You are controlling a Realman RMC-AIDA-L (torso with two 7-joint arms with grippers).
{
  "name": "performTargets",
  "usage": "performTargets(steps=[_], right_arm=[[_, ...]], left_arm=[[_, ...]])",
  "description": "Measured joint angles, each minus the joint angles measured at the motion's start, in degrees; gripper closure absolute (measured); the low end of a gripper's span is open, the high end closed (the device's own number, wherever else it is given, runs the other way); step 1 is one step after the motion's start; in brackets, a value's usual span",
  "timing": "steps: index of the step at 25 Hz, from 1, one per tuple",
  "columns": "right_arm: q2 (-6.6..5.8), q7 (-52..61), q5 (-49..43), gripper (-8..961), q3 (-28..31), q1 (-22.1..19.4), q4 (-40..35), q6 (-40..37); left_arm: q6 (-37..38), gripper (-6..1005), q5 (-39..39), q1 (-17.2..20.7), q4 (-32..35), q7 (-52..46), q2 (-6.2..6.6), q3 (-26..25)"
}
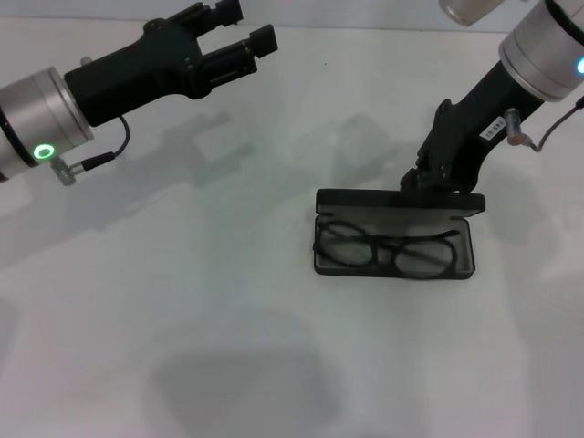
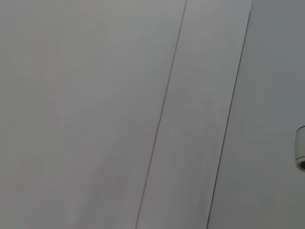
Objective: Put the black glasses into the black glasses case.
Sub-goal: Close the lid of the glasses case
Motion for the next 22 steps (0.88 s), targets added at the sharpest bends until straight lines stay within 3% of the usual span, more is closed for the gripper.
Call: performTargets(steps=[22], right_arm=[[0.27,0.06,0.0,930,0.41,0.21,-0.56,0.52]], left_arm=[[0.01,200,0.43,0.38,0.0,0.04,0.54,0.0]])
